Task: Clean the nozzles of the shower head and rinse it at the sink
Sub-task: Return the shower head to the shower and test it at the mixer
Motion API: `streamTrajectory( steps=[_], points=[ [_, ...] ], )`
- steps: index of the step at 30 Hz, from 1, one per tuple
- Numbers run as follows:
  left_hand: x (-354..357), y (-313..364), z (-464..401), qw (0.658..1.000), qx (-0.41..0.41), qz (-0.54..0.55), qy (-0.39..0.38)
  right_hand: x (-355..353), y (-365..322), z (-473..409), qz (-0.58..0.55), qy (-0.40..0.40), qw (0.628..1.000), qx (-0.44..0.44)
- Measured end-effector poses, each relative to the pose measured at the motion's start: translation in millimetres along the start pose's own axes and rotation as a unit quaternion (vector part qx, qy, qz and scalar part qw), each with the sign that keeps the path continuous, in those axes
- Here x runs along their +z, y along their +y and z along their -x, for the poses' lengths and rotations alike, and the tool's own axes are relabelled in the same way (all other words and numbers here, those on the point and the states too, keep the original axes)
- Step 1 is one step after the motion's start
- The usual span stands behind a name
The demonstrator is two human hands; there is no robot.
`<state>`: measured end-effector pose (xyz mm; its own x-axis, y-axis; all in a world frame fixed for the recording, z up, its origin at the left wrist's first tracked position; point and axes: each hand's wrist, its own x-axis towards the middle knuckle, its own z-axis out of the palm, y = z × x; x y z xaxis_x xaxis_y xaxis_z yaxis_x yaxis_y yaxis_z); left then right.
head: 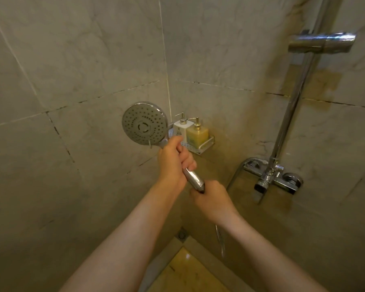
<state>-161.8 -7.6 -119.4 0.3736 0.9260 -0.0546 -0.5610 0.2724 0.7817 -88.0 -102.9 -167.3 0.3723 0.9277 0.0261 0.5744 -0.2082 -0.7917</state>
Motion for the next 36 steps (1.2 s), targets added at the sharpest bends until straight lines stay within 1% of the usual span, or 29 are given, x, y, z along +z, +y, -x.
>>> streamTrajectory(
  steps=[2, 4, 6, 7, 9, 11, 13, 15, 18, 19, 20, 21, 22, 23, 24, 25, 26, 27, 28, 29, 32, 34, 36],
  points=[
    [-6, 4, -1, 0.996, -0.024, 0.022, -0.085, -2, -4, 5, -0.076, -0.069, 0.994, 0.026],
    [-9, 10, 0, 0.983, -0.049, 0.032, -0.174, 0, -7, 12, -0.184, -0.129, 0.972, 0.067],
    [-8, 15, 1, 0.971, -0.065, 0.015, -0.230, 6, -9, 16, -0.245, -0.150, 0.954, 0.087],
    [-7, 17, 0, 0.970, -0.066, -0.013, -0.234, 9, -9, 17, -0.258, -0.142, 0.952, 0.088],
    [-4, 20, 0, 0.971, -0.051, -0.100, -0.209, 15, -10, 17, -0.263, -0.106, 0.956, 0.079],
    [-1, 22, 1, 0.967, -0.016, -0.189, -0.172, 20, -10, 15, -0.261, -0.064, 0.960, 0.074],
    [2, 22, 4, 0.964, 0.021, -0.241, -0.109, 23, -11, 13, -0.245, -0.033, 0.966, 0.070],
    [6, 22, 6, 0.971, 0.050, -0.230, -0.030, 25, -14, 10, -0.220, -0.017, 0.973, 0.061],
    [14, 19, 13, 0.980, 0.073, -0.174, 0.060, 27, -22, 11, -0.194, -0.025, 0.979, 0.058],
    [14, 19, 13, 0.983, 0.069, -0.152, 0.076, 27, -24, 13, -0.197, -0.037, 0.978, 0.063],
    [13, 21, 13, 0.987, 0.049, -0.133, 0.070, 24, -25, 16, -0.214, -0.056, 0.972, 0.074],
    [9, 23, 10, 0.993, 0.016, -0.115, 0.034, 21, -26, 20, -0.252, -0.087, 0.960, 0.089],
    [5, 26, 8, 0.995, -0.031, -0.091, -0.028, 16, -28, 25, -0.296, -0.132, 0.940, 0.104],
    [2, 29, 5, 0.989, -0.084, -0.058, -0.111, 10, -30, 29, -0.337, -0.181, 0.917, 0.113],
    [-2, 32, 3, 0.970, -0.134, -0.010, -0.202, 6, -31, 33, -0.369, -0.223, 0.895, 0.114],
    [-5, 34, 0, 0.947, -0.165, 0.035, -0.275, 3, -32, 37, -0.390, -0.246, 0.880, 0.111],
    [-6, 34, -1, 0.929, -0.177, 0.061, -0.320, 1, -32, 40, -0.401, -0.248, 0.875, 0.108],
    [-5, 33, 0, 0.925, -0.169, 0.058, -0.334, 1, -32, 41, -0.401, -0.235, 0.879, 0.107],
    [-1, 31, 2, 0.931, -0.158, 0.032, -0.326, 1, -30, 41, -0.390, -0.211, 0.890, 0.106],
    [3, 28, 4, 0.943, -0.144, -0.011, -0.300, 1, -29, 41, -0.372, -0.179, 0.905, 0.104],
    [12, 19, 12, 0.971, -0.084, -0.146, -0.167, -2, -24, 42, -0.312, -0.083, 0.942, 0.092],
    [13, 10, 12, 0.982, -0.055, -0.161, -0.078, -5, -22, 42, -0.262, -0.043, 0.960, 0.085],
    [13, 1, 9, 0.987, -0.060, -0.151, -0.016, -5, -20, 41, -0.209, -0.021, 0.973, 0.093]
  ],
)
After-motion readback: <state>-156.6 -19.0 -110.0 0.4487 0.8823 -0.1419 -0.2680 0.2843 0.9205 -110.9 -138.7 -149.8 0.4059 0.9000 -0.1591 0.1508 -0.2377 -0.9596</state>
